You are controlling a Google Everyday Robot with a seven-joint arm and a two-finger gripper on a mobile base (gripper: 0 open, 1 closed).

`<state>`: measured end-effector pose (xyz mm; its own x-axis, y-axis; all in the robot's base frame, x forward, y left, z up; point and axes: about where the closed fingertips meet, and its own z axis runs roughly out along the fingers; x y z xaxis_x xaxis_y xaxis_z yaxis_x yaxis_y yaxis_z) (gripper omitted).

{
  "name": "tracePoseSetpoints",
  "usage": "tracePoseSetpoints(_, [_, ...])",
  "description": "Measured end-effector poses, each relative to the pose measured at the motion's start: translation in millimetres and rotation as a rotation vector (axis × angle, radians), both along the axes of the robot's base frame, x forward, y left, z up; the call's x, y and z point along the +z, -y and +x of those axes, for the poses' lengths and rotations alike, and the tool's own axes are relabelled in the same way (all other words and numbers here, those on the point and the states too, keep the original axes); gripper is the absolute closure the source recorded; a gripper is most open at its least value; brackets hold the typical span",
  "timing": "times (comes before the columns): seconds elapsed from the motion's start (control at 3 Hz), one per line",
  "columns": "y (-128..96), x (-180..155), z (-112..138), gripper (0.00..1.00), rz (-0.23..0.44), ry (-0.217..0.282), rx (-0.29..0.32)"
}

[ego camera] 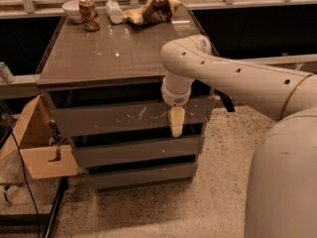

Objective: Open top drawer

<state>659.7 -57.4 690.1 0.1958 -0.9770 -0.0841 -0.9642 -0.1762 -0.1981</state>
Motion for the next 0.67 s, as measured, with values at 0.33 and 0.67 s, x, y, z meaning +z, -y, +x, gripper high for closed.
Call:
tracePoseSetpoints(0.33, [-5.6, -17.8, 14.1, 0.0, -0.026, -0.034, 0.003])
tracePoseSetpoints(0.67, [-8.7, -28.3, 20.4, 0.0, -0.046, -0.069, 0.008])
